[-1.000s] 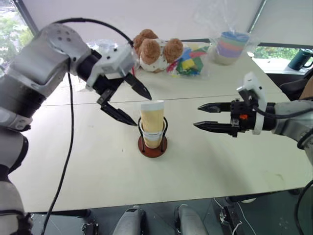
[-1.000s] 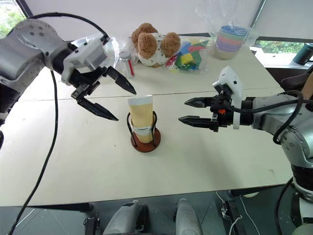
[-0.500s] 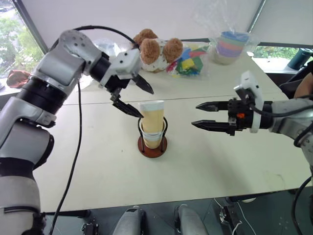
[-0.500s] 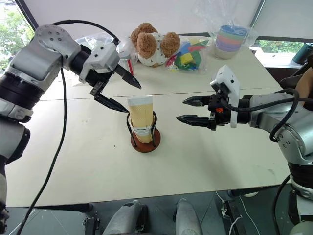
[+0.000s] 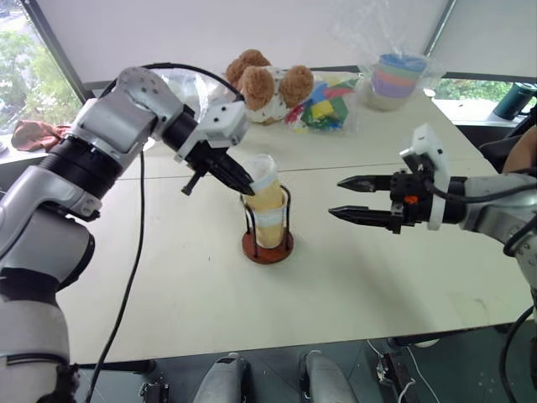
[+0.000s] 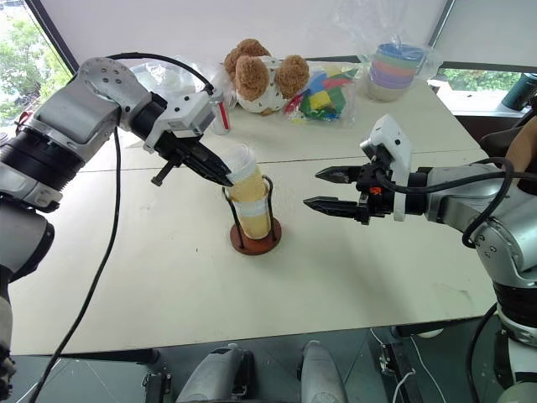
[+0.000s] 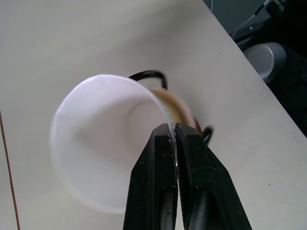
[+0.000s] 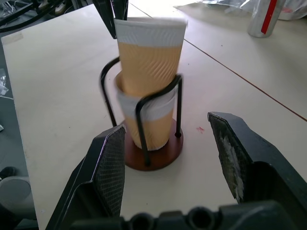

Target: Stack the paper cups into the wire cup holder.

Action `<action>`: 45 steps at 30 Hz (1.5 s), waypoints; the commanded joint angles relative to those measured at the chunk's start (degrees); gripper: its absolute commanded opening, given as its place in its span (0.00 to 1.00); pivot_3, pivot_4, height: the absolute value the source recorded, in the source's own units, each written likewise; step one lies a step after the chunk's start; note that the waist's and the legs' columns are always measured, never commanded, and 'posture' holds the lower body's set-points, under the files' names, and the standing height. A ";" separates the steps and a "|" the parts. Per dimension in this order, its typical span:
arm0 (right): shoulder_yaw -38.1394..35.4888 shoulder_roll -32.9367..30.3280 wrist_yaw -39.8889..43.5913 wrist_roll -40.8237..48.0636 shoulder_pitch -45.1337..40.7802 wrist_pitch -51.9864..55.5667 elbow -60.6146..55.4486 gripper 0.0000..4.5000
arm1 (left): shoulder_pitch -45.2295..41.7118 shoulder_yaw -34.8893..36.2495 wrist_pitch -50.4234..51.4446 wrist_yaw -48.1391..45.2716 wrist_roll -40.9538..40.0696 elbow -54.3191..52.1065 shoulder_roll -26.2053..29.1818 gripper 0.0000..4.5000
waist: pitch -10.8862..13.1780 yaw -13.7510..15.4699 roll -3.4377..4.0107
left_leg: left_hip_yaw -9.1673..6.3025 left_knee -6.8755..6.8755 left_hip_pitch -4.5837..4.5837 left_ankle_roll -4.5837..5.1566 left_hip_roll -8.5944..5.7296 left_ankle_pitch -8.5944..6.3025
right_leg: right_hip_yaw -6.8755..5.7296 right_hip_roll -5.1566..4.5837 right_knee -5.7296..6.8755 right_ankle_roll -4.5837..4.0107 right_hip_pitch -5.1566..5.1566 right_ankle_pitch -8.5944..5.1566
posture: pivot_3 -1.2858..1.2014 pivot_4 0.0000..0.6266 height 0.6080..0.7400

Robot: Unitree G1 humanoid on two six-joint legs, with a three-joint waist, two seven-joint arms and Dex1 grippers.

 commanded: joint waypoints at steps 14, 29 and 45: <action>-2.60 1.13 -0.26 0.26 0.14 -2.15 -0.86 0.66 | -4.23 -4.70 -1.39 -0.18 -5.03 -8.98 5.00 0.02 | 0.00 0.00 0.00 | 0.00 0.01 0.00 0.00 0.00 0.00 | 0.01 0.00 0.00 0.00 0.00 0.00 | 0.52 0.24 1.00; -4.22 1.85 -1.12 -3.64 5.52 -6.38 2.04 0.66 | 5.35 19.75 4.07 10.23 3.83 -2.17 4.85 0.85 | -0.08 -0.88 0.14 | 0.04 -0.08 0.09 0.09 0.00 -0.05 | 0.03 0.01 0.02 0.01 0.00 -0.01 | 0.52 0.24 1.00; -8.07 18.29 -4.31 -9.95 7.59 -22.32 27.42 0.66 | 79.42 67.37 24.36 69.15 2.42 -55.59 -8.17 0.85 | -0.15 1.42 0.19 | -0.17 -0.10 0.14 -0.27 -0.12 0.10 | 0.22 -0.20 -0.06 -0.07 0.05 0.05 | 0.52 0.24 1.00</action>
